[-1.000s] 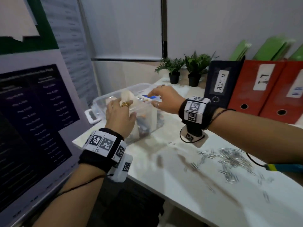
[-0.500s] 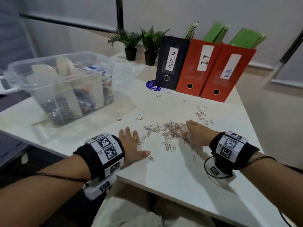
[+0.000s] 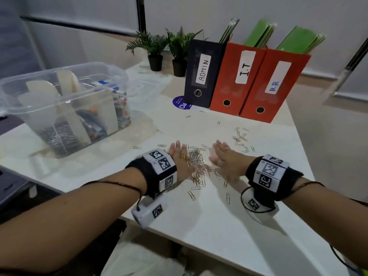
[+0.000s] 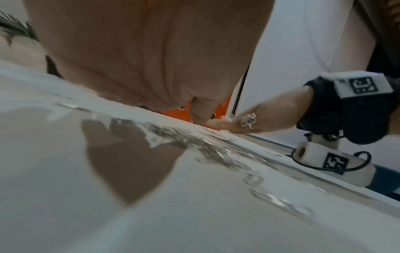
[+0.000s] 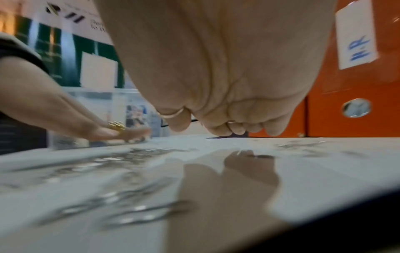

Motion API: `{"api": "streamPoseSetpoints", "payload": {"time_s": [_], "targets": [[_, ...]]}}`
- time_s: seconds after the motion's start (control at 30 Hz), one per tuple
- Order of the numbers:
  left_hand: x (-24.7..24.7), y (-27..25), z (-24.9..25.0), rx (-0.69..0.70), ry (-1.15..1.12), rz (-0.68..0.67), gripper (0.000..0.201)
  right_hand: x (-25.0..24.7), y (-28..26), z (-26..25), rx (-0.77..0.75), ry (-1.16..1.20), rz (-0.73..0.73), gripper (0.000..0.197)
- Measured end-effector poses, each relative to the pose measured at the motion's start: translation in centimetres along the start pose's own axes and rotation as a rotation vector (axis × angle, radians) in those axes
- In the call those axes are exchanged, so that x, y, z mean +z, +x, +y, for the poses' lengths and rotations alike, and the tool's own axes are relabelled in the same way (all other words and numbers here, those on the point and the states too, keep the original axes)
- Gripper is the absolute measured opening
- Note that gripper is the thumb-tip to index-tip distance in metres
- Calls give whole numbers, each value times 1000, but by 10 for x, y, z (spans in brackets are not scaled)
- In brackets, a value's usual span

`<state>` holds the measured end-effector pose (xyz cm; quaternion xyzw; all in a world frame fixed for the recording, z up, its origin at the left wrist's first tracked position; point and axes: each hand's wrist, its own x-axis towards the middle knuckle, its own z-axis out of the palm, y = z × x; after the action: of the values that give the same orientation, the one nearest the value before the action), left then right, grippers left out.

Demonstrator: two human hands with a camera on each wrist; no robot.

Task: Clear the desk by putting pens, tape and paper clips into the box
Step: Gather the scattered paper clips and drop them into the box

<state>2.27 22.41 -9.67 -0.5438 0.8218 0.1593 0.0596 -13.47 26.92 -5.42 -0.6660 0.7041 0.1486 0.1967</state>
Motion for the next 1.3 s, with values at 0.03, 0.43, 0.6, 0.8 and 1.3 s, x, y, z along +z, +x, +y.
{"api": "streamPoseSetpoints", "payload": {"time_s": [0.03, 0.43, 0.6, 0.8, 1.3], "targets": [[-5, 5, -6, 0, -33, 41, 79, -4, 3, 13, 30, -9, 20, 62], [-20, 46, -81, -345, -75, 22, 90, -37, 55, 55, 308, 154, 144, 66], [-18, 57, -44, -197, -34, -35, 89, -28, 44, 24, 74, 143, 145, 42], [-30, 34, -7, 139, 32, -162, 76, -15, 27, 5, -202, 96, 69, 63], [-32, 11, -9, 243, 50, 94, 81, -11, 32, -14, -306, 89, 237, 45]]}}
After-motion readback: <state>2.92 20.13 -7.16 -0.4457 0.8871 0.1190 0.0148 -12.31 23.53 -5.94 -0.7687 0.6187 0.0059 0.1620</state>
